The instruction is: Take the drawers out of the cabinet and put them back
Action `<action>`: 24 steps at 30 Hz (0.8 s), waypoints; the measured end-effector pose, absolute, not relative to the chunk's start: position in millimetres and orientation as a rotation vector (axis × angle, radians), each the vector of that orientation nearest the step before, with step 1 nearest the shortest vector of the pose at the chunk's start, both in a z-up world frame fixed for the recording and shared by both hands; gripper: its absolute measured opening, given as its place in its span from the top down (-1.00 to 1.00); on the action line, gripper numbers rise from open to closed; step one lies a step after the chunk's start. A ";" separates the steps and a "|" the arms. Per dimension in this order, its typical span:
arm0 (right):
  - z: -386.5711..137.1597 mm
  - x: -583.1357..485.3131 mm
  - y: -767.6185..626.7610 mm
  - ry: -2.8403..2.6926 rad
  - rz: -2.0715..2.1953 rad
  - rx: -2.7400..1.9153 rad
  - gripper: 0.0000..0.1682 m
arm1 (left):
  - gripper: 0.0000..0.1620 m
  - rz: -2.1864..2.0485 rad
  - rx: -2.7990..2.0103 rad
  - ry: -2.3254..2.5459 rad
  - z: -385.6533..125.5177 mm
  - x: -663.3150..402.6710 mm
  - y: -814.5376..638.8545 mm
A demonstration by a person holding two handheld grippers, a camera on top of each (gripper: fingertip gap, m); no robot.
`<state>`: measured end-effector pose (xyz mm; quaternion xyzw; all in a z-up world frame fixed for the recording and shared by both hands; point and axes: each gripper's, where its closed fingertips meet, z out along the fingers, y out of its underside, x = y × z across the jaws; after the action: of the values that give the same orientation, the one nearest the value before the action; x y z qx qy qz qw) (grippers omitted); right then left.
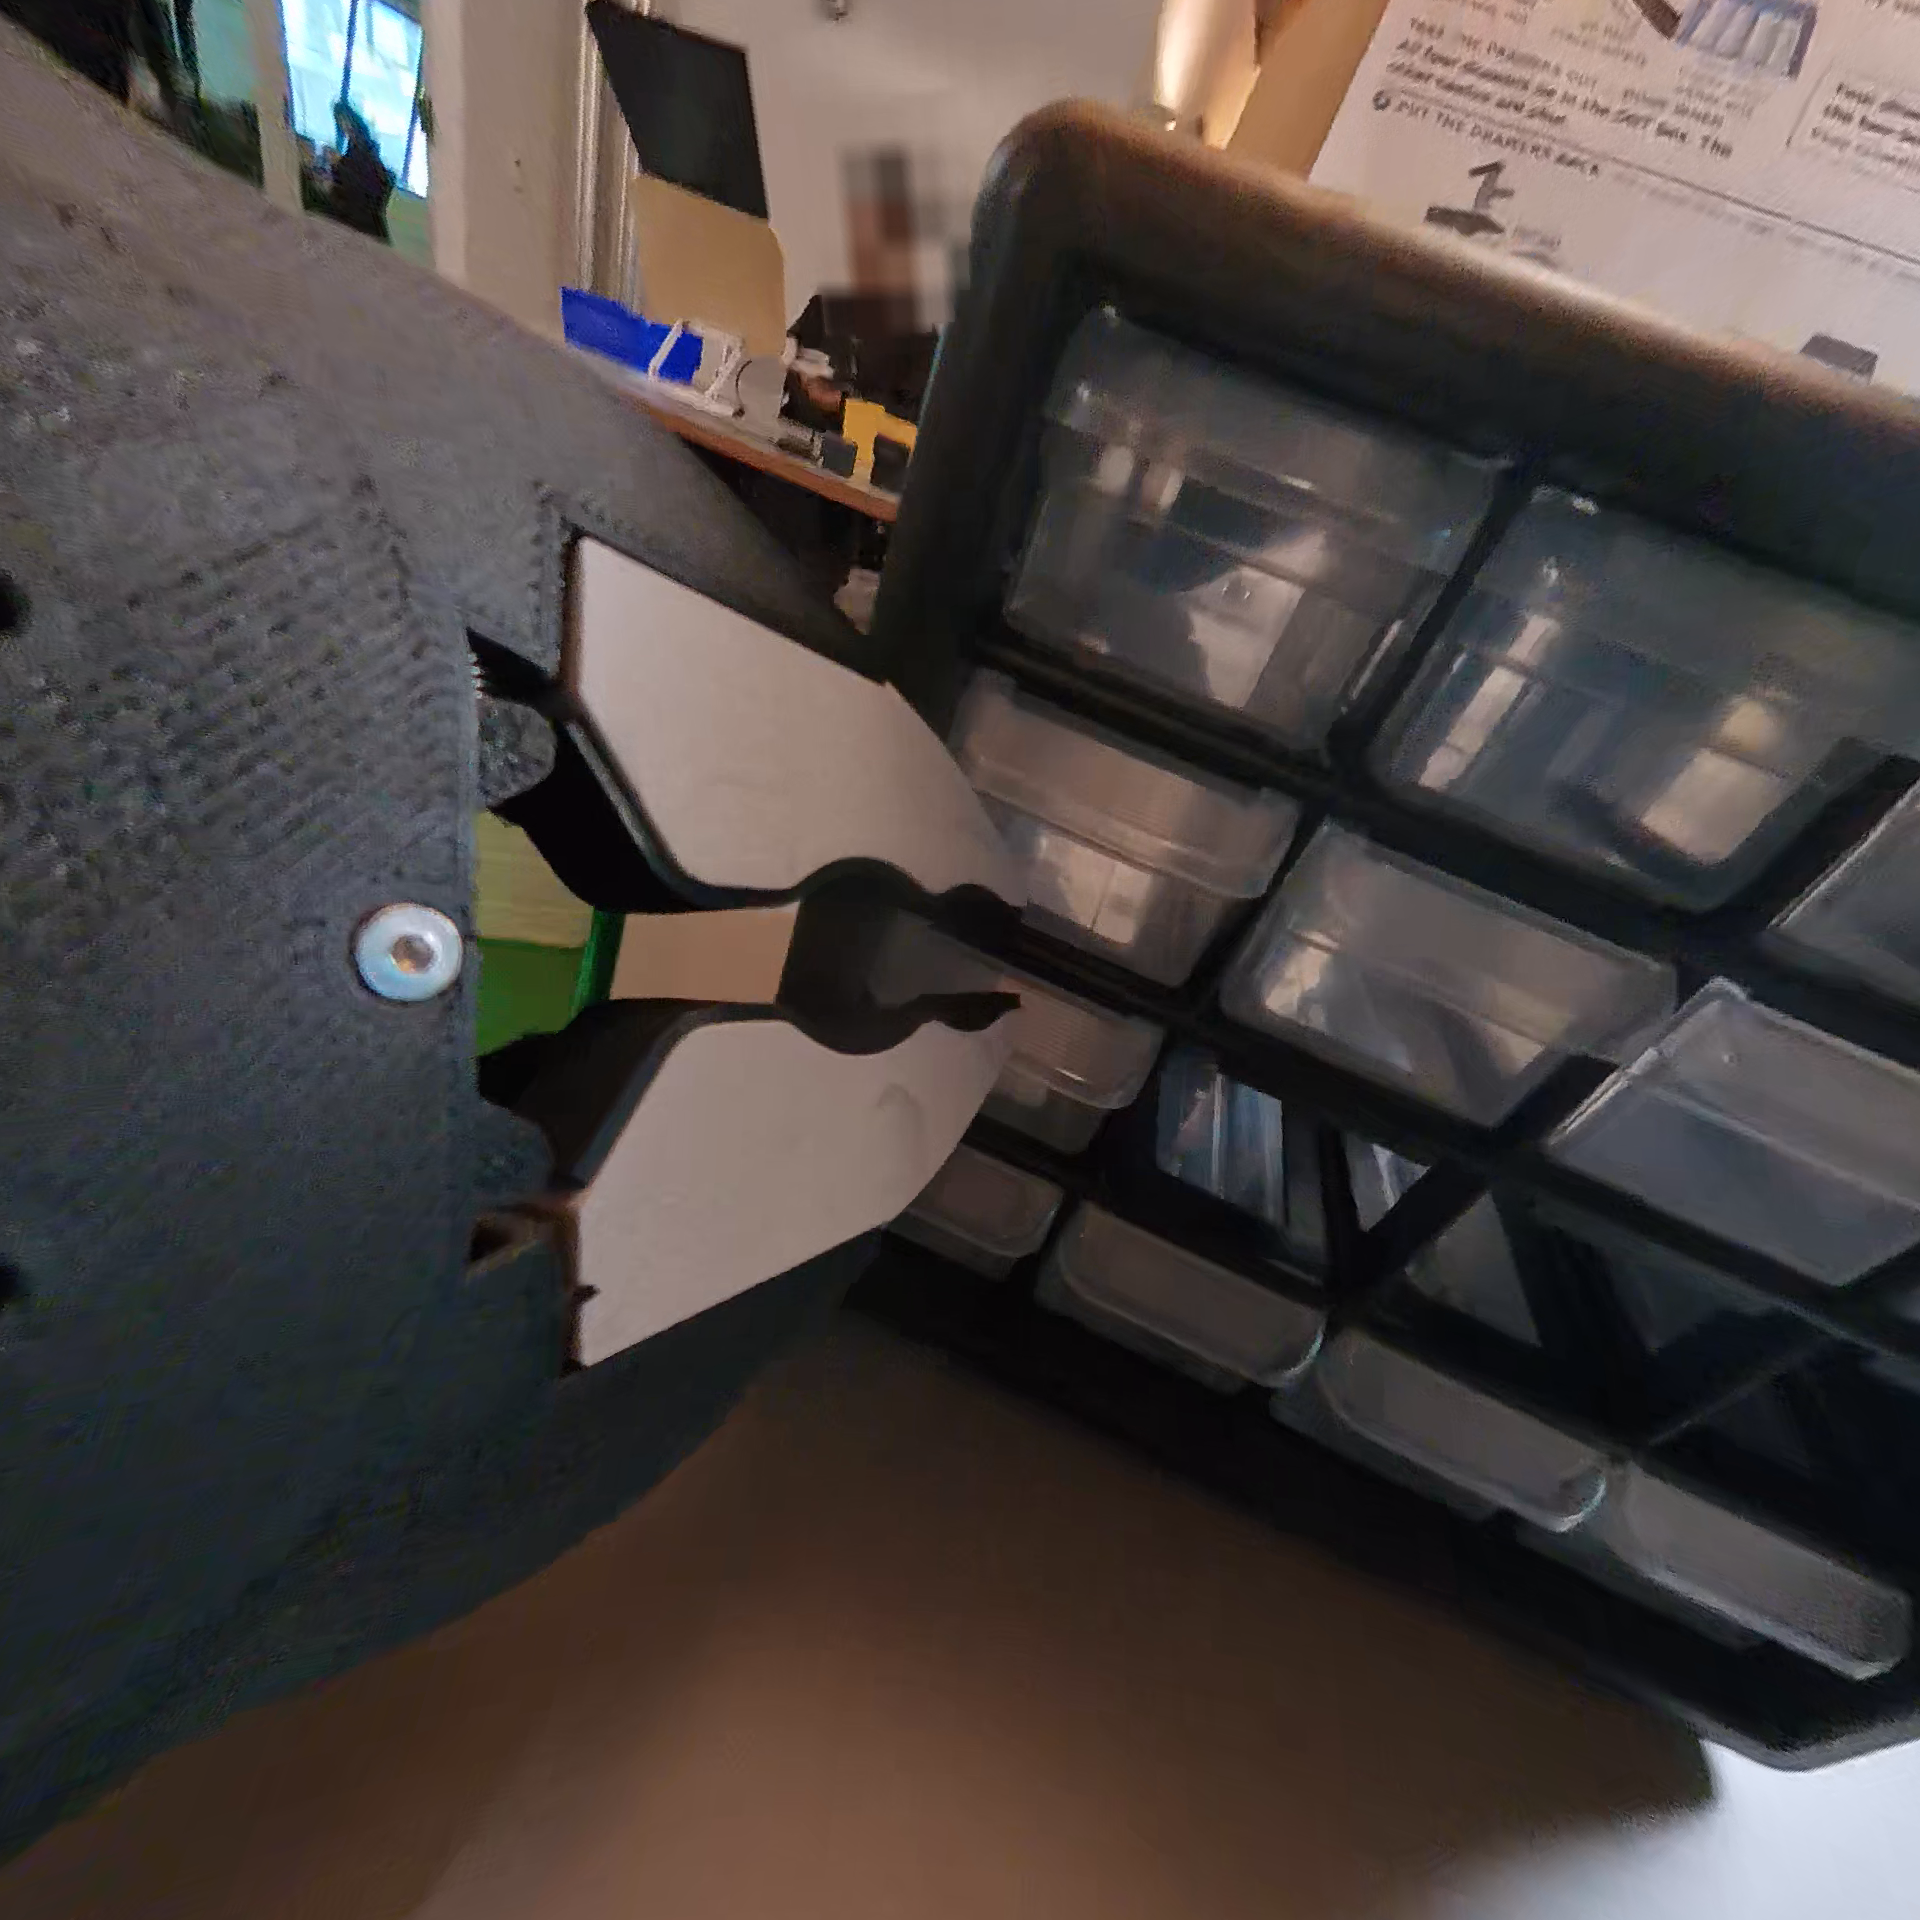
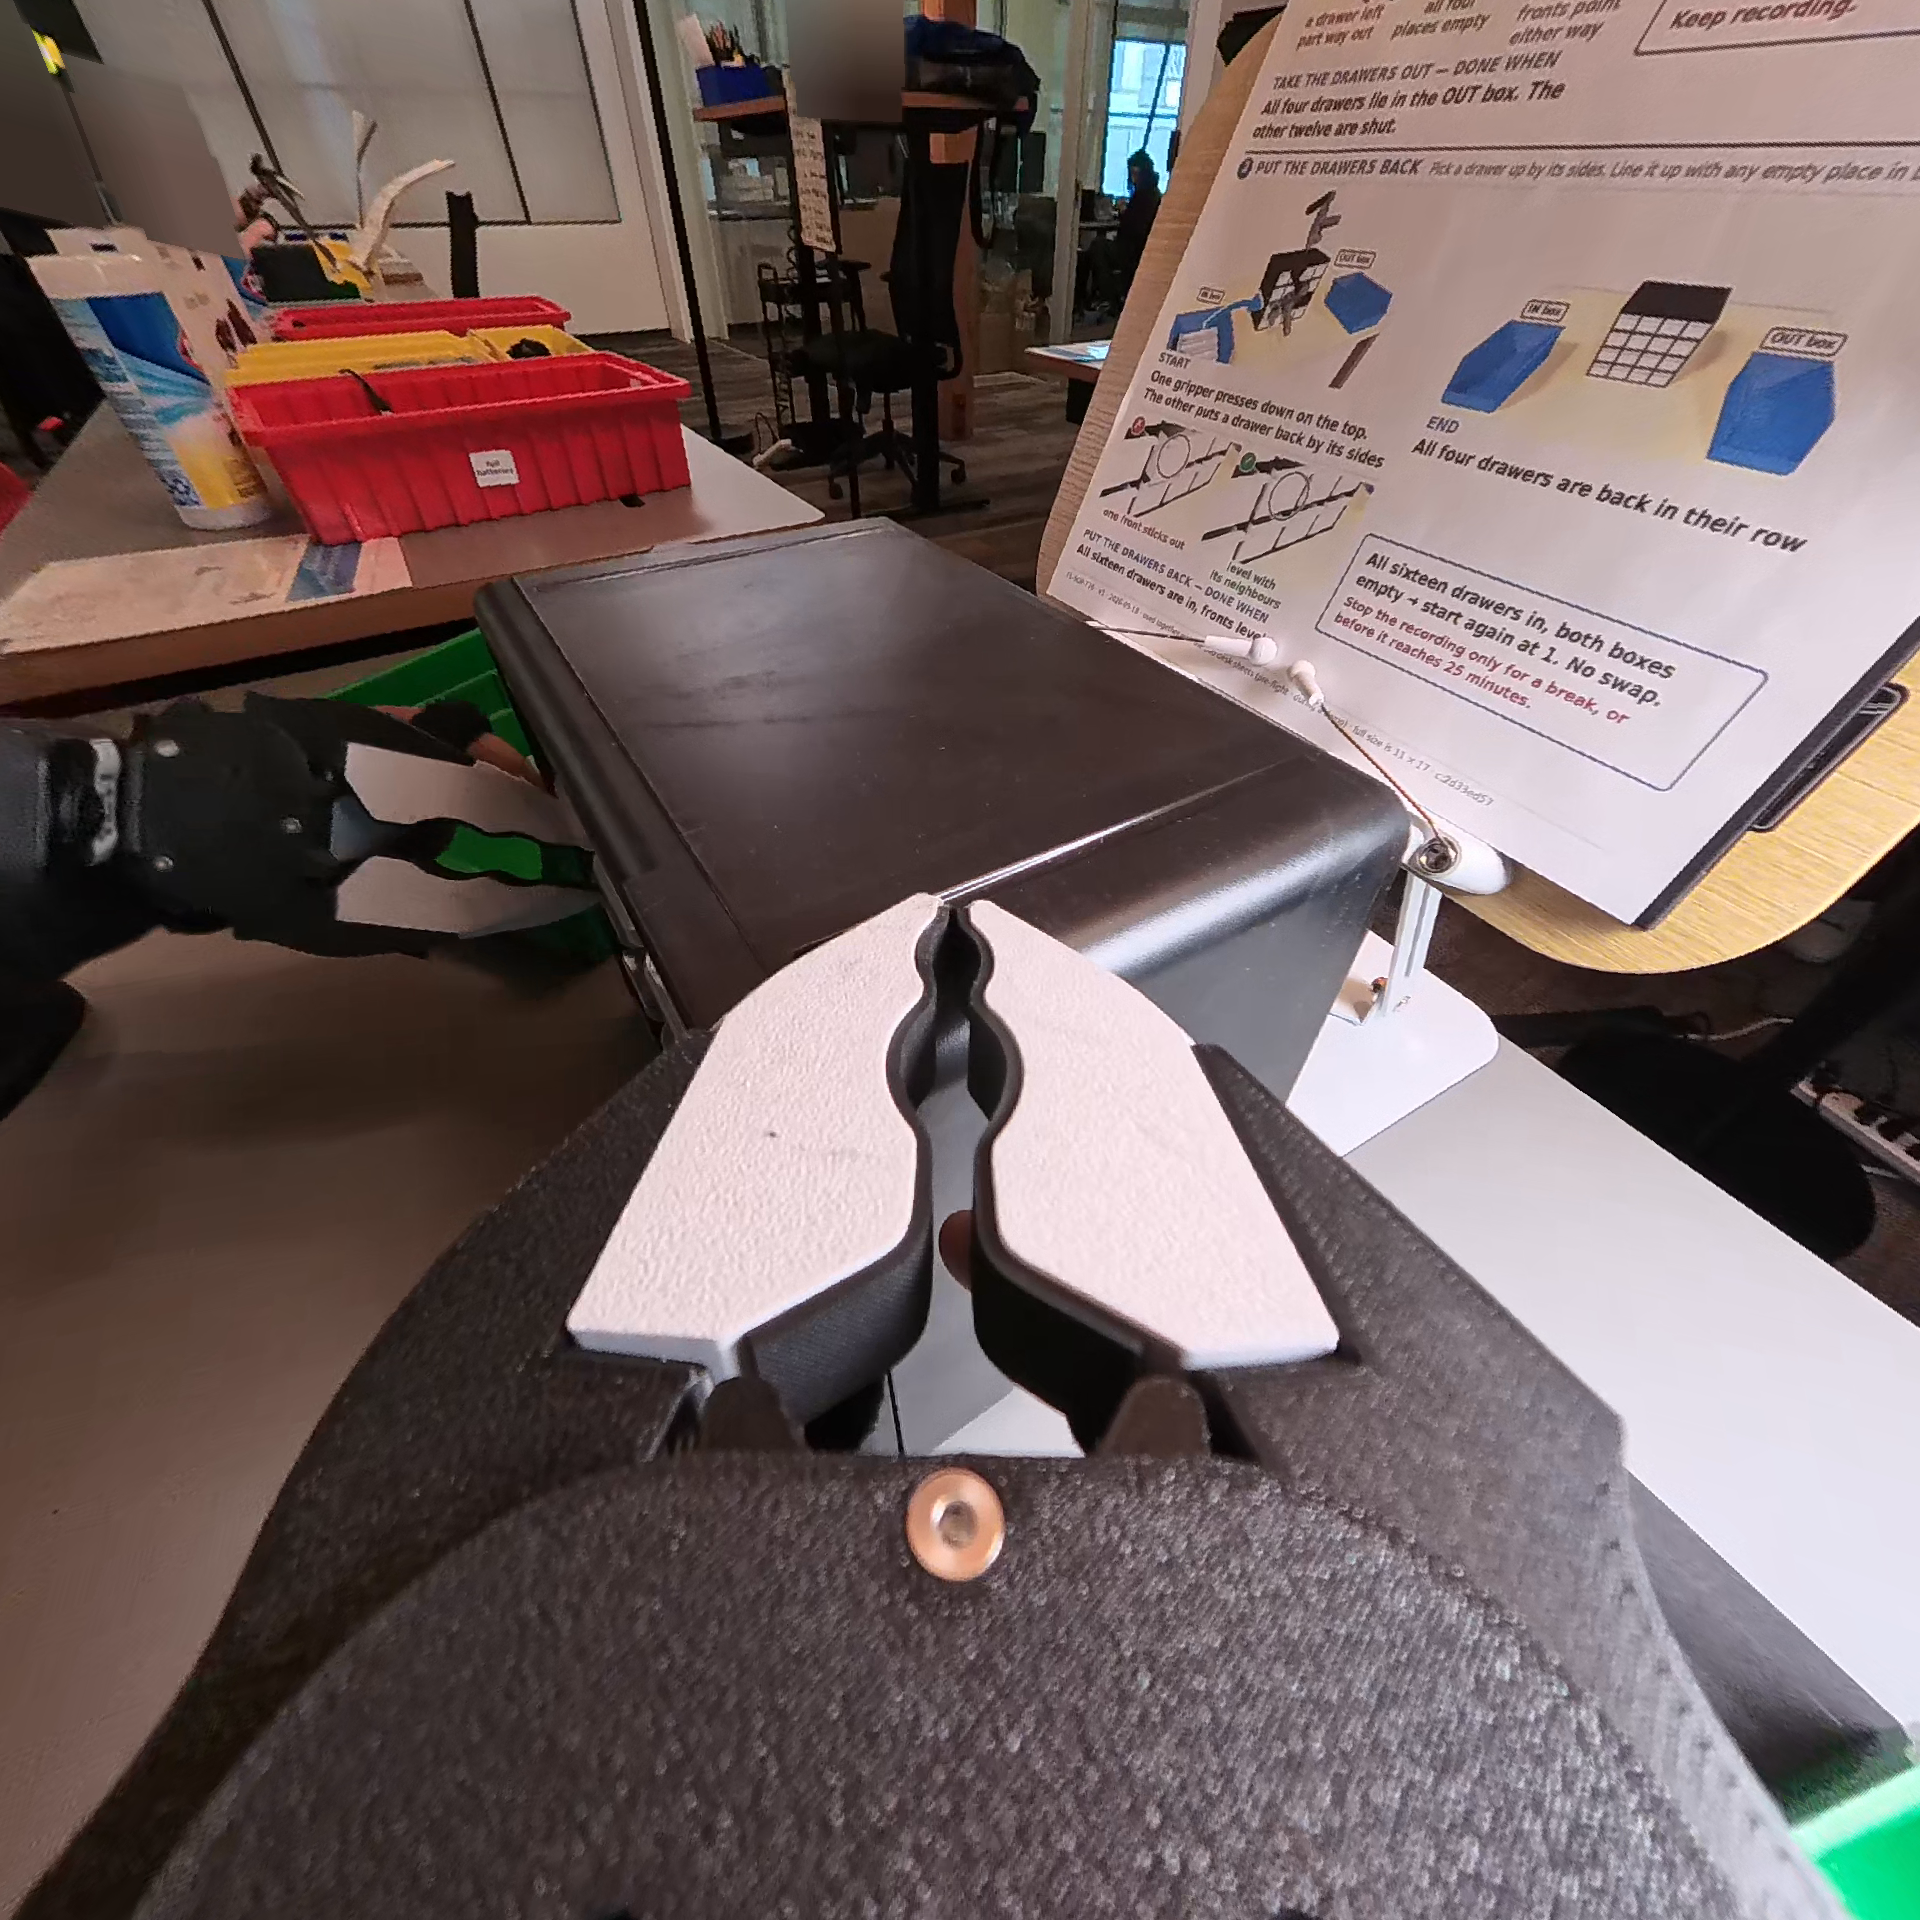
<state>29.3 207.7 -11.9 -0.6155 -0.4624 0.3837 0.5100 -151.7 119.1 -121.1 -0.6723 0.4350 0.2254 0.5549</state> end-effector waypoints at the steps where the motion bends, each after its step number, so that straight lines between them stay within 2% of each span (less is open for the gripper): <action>1: -11.8 29.3 207.7 -1.112 0.928 -1.481 1.00 | 0.84 0.509 -1.602 1.003 -120.8 -151.3 120.2; 4: -11.8 29.3 207.8 -1.110 0.936 -1.480 1.00 | 0.85 0.439 -1.667 0.953 -121.1 -149.8 122.2; 10: -11.8 29.1 207.5 -1.112 0.935 -1.477 1.00 | 0.74 0.485 -1.650 0.945 -121.7 -150.8 118.6; 17: -11.8 29.1 207.6 -1.108 0.944 -1.474 1.00 | 0.76 0.483 -1.575 0.911 -114.2 -153.8 89.2; 19: -11.8 28.9 207.8 -1.105 0.948 -1.474 1.00 | 0.77 0.467 -1.597 0.873 -103.0 -169.2 81.3; 24: -11.8 27.6 207.9 -1.098 0.954 -1.478 1.00 | 0.64 0.396 -1.910 0.836 -86.2 -249.4 72.5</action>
<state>27.6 207.9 -11.8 -0.6135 -0.4559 0.3959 0.5089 -249.4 72.5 -86.2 -0.7857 0.3437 0.1630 0.4879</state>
